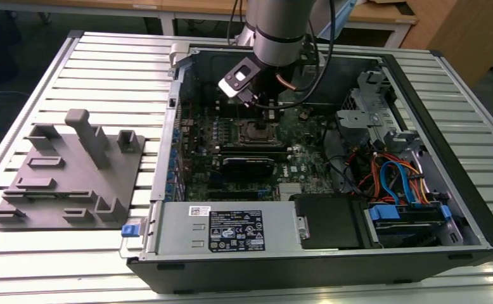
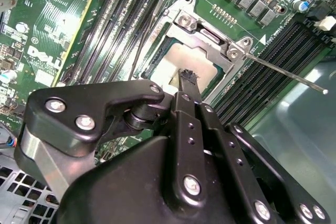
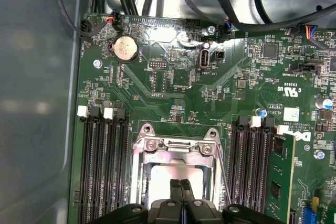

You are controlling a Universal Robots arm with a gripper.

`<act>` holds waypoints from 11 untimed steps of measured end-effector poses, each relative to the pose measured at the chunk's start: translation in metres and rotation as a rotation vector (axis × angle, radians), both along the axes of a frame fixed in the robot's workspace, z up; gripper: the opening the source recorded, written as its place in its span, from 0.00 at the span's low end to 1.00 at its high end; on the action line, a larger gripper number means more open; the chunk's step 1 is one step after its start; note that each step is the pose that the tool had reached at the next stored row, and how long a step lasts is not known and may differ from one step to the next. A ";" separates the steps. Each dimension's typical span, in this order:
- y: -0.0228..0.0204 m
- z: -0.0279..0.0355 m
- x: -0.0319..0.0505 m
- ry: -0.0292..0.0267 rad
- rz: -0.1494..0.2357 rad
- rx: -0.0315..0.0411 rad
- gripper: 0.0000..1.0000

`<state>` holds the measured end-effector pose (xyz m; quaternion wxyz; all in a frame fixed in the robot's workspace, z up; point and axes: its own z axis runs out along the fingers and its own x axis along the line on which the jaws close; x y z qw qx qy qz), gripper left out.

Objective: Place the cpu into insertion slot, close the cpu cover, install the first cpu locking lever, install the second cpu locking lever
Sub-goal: 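Install the first cpu locking lever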

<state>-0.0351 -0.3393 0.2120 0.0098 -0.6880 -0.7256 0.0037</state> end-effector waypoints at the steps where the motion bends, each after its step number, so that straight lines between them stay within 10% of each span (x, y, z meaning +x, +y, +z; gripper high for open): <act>1: 0.0000 0.0001 0.0000 -0.0001 0.000 0.0002 0.11; 11: 0.0000 0.0053 0.0000 0.0001 0.000 -0.0001 0.11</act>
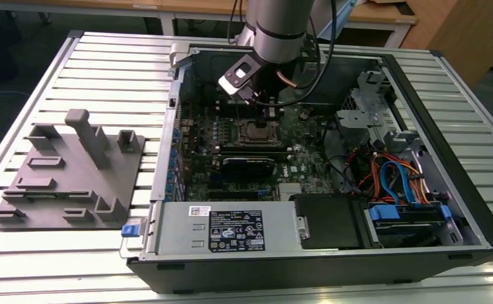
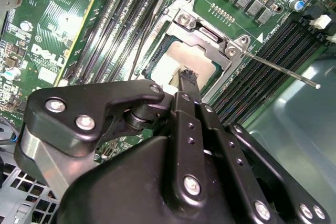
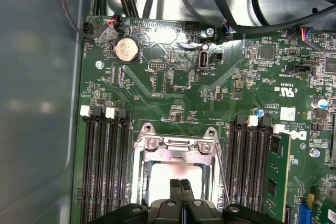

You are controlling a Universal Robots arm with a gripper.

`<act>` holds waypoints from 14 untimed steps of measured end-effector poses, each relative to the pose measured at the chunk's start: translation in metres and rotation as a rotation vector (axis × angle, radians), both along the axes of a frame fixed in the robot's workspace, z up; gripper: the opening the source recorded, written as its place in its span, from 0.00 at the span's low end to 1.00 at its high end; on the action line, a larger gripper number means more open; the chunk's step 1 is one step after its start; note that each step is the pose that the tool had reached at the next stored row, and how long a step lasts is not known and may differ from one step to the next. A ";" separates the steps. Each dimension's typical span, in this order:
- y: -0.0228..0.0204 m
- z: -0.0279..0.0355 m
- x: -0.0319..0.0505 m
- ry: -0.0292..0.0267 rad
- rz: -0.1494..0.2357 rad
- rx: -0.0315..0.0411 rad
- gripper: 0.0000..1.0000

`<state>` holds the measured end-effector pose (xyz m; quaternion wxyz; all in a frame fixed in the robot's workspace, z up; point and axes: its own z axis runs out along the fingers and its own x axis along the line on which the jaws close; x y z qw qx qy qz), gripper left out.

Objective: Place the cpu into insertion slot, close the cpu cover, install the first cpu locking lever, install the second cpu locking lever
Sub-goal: 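Install the first cpu locking lever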

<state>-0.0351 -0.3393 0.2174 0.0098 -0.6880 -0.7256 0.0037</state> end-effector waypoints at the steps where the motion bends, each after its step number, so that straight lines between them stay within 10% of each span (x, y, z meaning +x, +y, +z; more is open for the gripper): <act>1: 0.0000 0.0003 0.0000 0.0000 0.000 -0.0002 0.11; 14: 0.0000 0.0046 0.0000 -0.0001 0.000 0.0001 0.11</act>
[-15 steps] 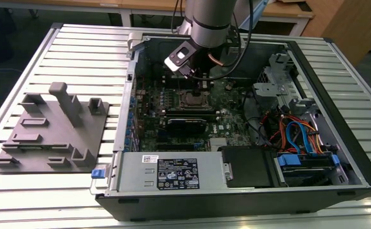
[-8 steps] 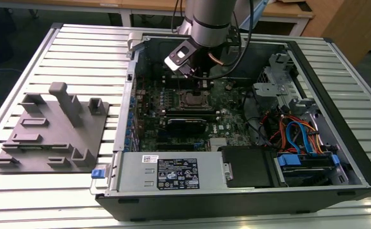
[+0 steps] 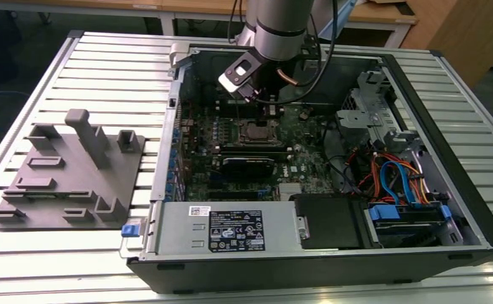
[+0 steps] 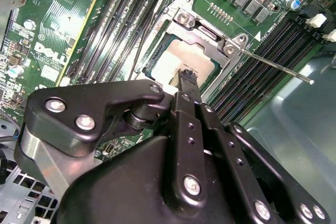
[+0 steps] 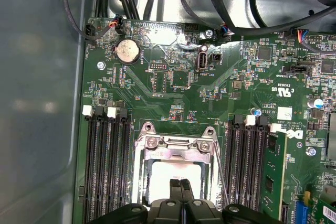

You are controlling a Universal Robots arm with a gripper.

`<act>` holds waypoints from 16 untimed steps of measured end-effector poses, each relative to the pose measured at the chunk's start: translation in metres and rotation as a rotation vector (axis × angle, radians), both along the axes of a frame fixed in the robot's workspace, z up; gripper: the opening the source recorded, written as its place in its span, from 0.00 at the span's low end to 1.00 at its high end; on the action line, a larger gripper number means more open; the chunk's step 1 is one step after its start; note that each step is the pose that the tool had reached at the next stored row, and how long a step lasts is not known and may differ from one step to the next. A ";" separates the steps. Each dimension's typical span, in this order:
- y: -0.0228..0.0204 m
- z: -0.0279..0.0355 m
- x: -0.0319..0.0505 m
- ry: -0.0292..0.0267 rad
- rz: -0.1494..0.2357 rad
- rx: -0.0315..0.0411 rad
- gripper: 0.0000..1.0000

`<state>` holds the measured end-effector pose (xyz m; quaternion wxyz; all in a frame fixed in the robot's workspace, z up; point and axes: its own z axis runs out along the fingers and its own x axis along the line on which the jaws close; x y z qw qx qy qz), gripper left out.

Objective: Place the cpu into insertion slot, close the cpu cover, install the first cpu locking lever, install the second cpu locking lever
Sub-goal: 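Install the first cpu locking lever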

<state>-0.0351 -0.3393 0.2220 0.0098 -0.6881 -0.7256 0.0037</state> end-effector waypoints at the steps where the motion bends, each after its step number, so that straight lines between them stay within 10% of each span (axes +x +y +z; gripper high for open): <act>1: 0.0000 0.0000 0.0000 0.0000 0.000 0.0000 0.11; 8: -0.0001 0.0023 0.0000 0.0001 0.000 -0.0003 0.11; 16: 0.0000 0.0233 -0.0001 0.0000 0.000 -0.0026 0.11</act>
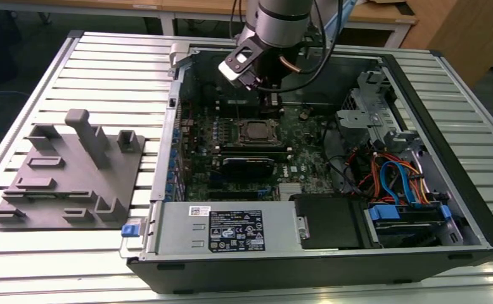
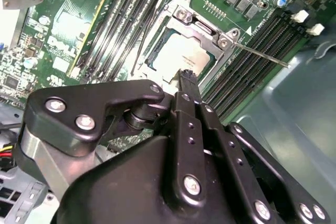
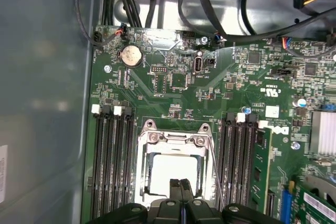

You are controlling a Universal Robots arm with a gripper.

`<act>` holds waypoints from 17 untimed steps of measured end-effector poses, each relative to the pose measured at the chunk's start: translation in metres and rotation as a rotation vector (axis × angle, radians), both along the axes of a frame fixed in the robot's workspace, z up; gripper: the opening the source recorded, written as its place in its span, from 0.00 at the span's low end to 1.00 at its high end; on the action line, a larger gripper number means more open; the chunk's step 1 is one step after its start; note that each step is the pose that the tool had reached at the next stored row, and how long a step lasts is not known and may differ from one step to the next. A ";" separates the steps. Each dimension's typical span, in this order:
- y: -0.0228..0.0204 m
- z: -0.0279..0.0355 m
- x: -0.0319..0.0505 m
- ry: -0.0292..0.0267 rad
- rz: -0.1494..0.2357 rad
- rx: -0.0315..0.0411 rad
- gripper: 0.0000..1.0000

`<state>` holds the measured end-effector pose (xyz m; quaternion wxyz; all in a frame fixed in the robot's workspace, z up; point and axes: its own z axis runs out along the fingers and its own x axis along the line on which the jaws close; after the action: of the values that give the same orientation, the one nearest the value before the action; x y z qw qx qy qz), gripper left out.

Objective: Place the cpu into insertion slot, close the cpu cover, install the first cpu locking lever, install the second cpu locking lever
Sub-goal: 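Install the first cpu locking lever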

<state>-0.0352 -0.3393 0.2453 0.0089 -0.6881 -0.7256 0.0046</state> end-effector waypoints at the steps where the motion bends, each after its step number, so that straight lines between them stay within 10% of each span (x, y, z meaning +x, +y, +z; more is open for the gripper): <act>1: 0.0000 0.0019 -0.0001 0.0000 0.000 -0.0002 0.11; 17: 0.0000 0.0085 -0.0004 -0.0002 0.105 -0.0011 0.11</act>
<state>-0.0356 -0.3393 0.2538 0.0082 -0.6491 -0.7606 0.0054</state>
